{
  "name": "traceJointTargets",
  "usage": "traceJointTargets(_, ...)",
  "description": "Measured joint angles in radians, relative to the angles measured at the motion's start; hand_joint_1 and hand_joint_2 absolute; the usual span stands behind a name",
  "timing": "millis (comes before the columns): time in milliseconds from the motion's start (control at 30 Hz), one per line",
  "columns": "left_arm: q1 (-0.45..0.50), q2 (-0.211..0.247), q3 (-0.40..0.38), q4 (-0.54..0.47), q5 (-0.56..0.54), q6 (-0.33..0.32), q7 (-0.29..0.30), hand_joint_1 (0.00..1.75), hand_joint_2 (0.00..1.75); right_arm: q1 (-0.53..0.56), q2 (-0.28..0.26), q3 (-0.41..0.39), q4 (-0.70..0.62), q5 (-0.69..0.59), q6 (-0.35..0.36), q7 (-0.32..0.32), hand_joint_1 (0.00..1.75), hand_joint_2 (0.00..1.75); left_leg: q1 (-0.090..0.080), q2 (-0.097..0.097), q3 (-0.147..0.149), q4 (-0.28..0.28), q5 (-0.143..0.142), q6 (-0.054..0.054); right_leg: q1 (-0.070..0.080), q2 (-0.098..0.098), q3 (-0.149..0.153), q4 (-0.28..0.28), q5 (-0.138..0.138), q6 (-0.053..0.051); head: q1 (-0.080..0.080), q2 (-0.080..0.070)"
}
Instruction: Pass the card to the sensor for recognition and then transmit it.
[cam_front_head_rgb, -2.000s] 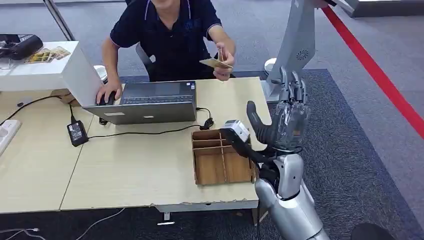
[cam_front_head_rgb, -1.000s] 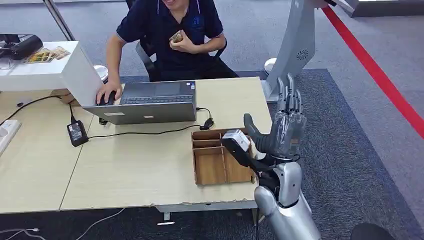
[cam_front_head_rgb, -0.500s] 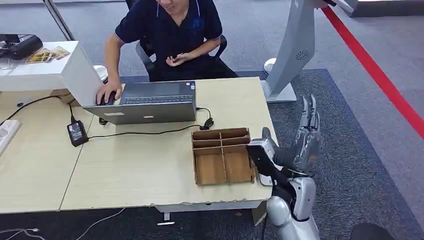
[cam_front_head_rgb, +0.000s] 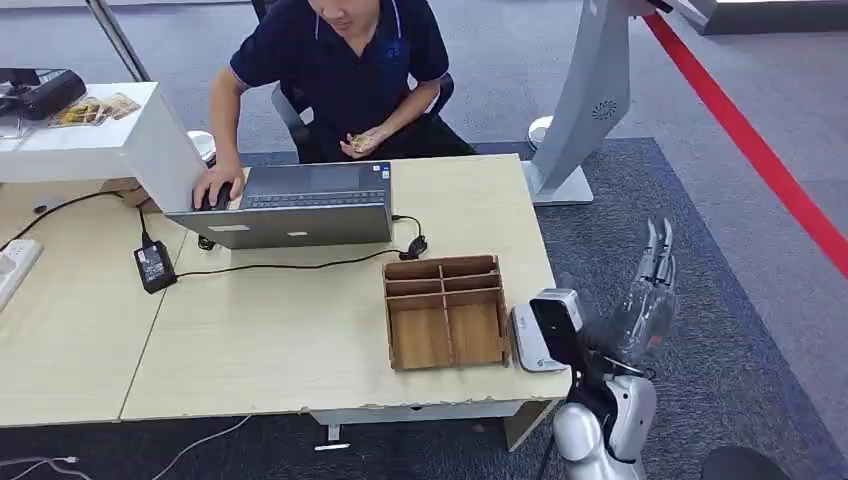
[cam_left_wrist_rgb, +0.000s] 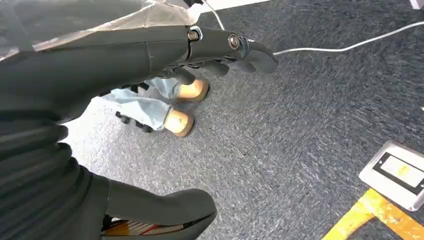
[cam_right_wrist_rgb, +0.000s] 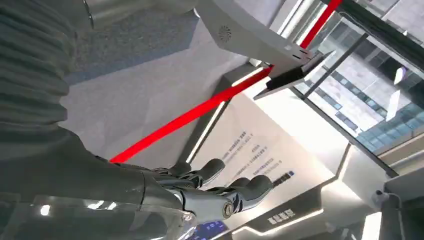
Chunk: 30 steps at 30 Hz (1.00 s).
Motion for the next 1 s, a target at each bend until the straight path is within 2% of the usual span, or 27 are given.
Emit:
traceJointTargets(133, 0.0, 0.0, 0.0, 0.0, 0.001, 0.001, 0.002, 0.0, 1.75, 0.002, 0.0, -0.003, 0.002, -0.02, 0.0, 0.048, 0.0, 1.75, 0.0, 0.0, 0.0, 0.0, 0.0, 0.0, 0.0, 0.0, 0.0, 0.0, 0.0, 0.0, 0.0, 0.0)
traceJointTargets(1000, -0.001, 0.0, 0.0, 0.0, 0.008, 0.001, -0.002, 0.0, 1.75, 0.019, -0.016, 0.06, 0.055, 0.07, 0.001, 0.143, 0.0, 1.75, 0.0, 0.0, 0.0, 0.0, 0.0, 0.0, 0.0, 0.0, 0.0, 0.0, 0.0, 0.0, 0.0, 0.0)
